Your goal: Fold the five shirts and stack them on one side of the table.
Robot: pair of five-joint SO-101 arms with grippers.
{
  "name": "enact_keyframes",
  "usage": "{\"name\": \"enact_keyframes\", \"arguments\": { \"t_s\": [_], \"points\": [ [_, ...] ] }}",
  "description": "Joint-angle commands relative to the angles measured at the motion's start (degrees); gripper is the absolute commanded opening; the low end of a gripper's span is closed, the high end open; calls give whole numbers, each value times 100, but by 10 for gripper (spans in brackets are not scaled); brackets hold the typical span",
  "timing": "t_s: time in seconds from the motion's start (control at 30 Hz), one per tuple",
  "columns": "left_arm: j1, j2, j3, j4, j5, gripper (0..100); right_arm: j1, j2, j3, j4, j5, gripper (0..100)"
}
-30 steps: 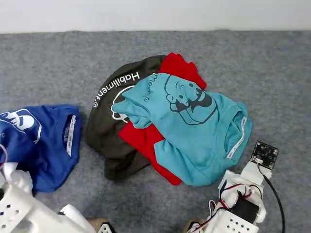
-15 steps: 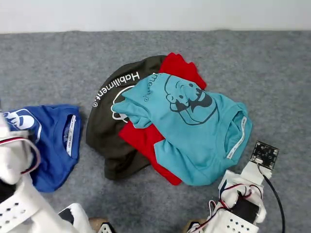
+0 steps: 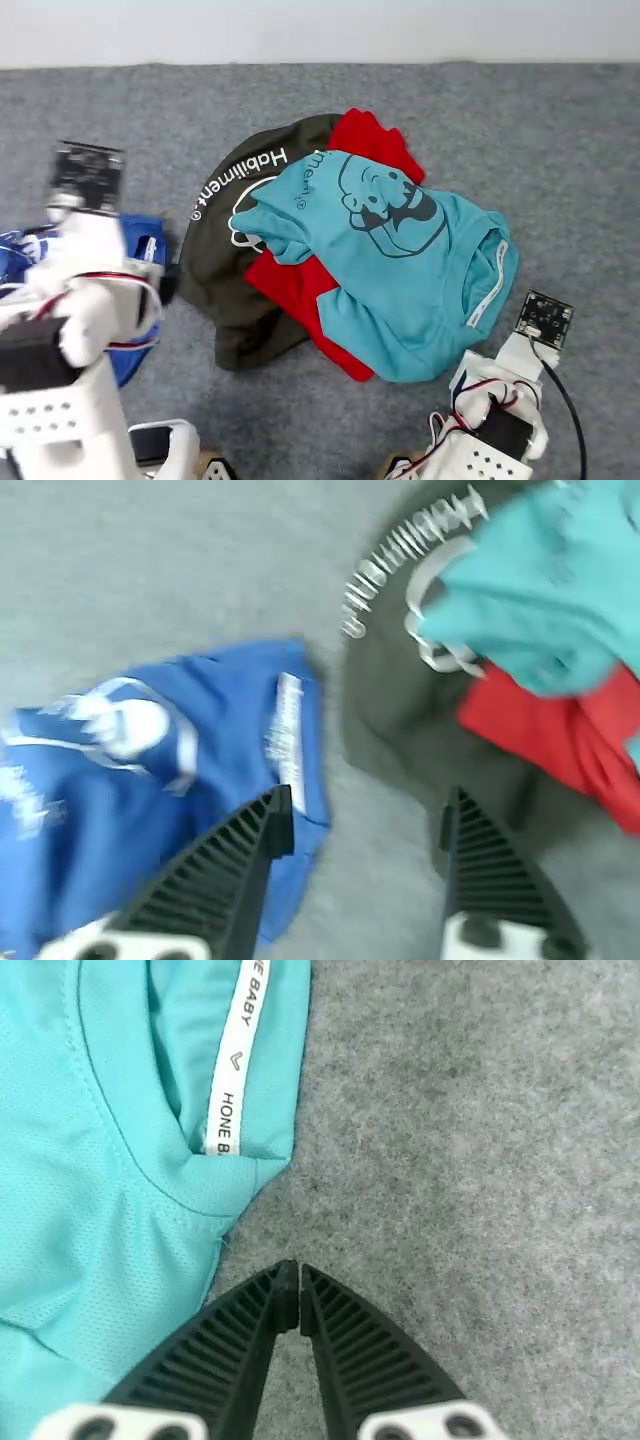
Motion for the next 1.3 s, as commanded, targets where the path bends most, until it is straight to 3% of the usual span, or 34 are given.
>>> {"name": "enact_keyframes", "arguments": {
  "t_s": [0.0,0.2,0.47,1.03,1.27],
  "points": [
    [677,-44,479,0,26,245,66,-13,88,13,53,9],
    [1486,-44,1103,-519,44,246,66,-13,88,13,53,9],
    [1996,624,1349,-1011,44,246,66,-13,88,13,53,9],
    [2048,3684,-462,-1002,44,247,66,-13,88,13,53,9],
    [2699,4967,-1543,-1011,35,247,66,-13,88,13,53,9]
  ]
}}
